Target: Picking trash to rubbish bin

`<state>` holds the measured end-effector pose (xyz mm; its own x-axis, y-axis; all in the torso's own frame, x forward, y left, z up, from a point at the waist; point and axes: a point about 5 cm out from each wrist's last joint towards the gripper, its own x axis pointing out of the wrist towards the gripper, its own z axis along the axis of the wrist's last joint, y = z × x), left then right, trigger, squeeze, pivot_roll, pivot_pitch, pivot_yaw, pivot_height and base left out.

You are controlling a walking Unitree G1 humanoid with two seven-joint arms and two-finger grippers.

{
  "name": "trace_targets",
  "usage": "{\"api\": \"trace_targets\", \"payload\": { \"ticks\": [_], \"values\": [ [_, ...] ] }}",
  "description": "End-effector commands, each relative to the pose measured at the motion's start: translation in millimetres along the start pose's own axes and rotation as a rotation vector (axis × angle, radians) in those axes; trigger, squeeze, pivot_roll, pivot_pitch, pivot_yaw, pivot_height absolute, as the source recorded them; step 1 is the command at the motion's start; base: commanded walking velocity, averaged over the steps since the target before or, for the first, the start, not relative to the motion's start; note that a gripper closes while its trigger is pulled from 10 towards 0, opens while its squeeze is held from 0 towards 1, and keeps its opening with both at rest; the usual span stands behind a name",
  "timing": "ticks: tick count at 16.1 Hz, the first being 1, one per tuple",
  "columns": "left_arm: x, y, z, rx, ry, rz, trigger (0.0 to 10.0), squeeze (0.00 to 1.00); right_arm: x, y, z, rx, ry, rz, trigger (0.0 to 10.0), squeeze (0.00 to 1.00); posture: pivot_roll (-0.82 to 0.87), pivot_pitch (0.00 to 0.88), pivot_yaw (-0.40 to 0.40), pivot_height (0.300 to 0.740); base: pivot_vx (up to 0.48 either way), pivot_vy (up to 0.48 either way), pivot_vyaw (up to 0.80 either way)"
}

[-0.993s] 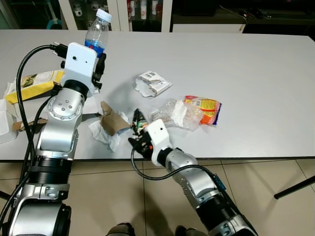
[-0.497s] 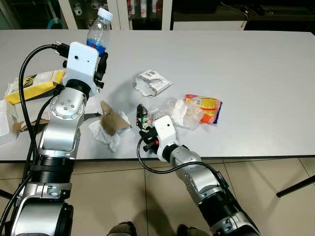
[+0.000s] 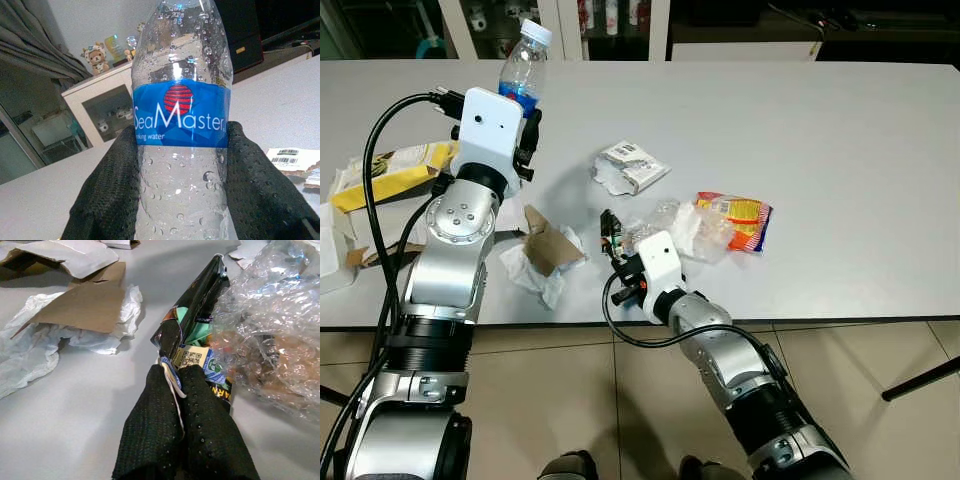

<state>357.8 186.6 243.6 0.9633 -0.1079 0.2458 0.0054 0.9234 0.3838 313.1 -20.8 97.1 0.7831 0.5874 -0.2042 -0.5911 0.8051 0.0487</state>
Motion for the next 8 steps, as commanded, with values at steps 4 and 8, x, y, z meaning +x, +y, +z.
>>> {"api": "trace_targets", "payload": {
  "ticks": [4,8],
  "values": [
    [7.1,-0.9,8,-0.019,-0.033,0.018,10.0,0.0,0.0,-12.4,15,0.041,-0.055,-0.048,0.0,0.0,0.06,0.088,0.018,0.74,0.0,0.0,0.0],
    [8.3,-8.3,12,-0.042,-0.052,0.013,10.0,0.0,1.6,-14.6,44,0.072,-0.157,-0.041,0.0,0.0,0.05,0.072,0.014,0.74,0.0,0.0,0.0]
  ]
}}
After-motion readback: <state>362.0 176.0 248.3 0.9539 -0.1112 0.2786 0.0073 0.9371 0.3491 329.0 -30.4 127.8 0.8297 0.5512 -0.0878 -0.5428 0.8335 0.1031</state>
